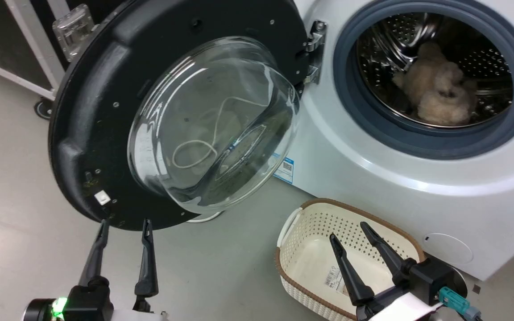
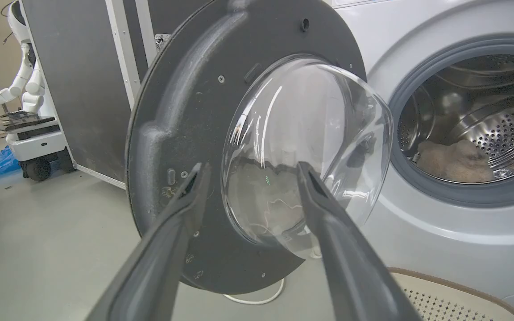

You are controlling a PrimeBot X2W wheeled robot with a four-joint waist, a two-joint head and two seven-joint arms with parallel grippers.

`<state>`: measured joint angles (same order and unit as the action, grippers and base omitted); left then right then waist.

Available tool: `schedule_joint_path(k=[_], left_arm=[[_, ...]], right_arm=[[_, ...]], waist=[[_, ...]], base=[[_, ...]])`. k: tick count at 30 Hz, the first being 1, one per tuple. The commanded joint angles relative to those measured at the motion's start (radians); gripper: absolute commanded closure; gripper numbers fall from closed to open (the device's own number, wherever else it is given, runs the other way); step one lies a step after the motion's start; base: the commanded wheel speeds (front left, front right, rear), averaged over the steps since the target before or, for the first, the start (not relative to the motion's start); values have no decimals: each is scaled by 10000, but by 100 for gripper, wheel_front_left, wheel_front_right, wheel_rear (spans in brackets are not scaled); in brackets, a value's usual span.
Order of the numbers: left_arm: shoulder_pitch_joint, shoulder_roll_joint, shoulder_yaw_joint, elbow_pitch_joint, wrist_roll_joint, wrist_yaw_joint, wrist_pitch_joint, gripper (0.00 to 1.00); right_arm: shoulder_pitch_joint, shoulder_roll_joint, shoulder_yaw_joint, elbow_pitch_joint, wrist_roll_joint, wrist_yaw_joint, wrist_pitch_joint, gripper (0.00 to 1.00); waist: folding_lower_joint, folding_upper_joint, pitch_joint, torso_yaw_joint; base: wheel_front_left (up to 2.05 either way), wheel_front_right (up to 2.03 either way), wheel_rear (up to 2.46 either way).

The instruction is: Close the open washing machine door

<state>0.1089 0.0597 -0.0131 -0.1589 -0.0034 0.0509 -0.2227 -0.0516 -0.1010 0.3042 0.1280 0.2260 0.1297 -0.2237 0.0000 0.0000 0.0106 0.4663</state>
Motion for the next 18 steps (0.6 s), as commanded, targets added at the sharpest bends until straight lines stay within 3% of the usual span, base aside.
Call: schedule_joint_path(k=[1,2,10,13,16,17,18], left_arm=[[175,51,-11,-27,-109,-7,-111,68],[198,94,-104,72,-97,-128,-153,100],[-168,1,167,-508,-763,-143,-342,100],[-560,-17,654,-727,-1254,-438,-391,100],[-1504,-67,1817,-630,-3215,-870,-391,100],[-1979,130,2284,-279,-3674,-1076,-391,100],[-2799,535,3037,355,-4807,-1159,156,100]], right_arm=[[-140,-73,82,63,114,9,-102,0],[-137,-73,123,85,154,9,-144,0],[-1,-154,203,77,266,10,-332,0],[89,-198,101,6,248,10,-381,0],[325,-217,-309,-166,141,10,-381,0],[412,-210,-351,-215,93,10,-381,0],[297,-278,-193,-273,50,10,-381,0]], waist=[[0,0,4,74],[0,0,14,161],[0,0,257,564],[0,0,393,651],[0,0,579,653],[0,0,720,498],[0,0,1000,135]], base=[[0,0,0],[0,0,0],[0,0,0],[0,0,0],[0,0,0],[0,0,0],[0,0,0]])
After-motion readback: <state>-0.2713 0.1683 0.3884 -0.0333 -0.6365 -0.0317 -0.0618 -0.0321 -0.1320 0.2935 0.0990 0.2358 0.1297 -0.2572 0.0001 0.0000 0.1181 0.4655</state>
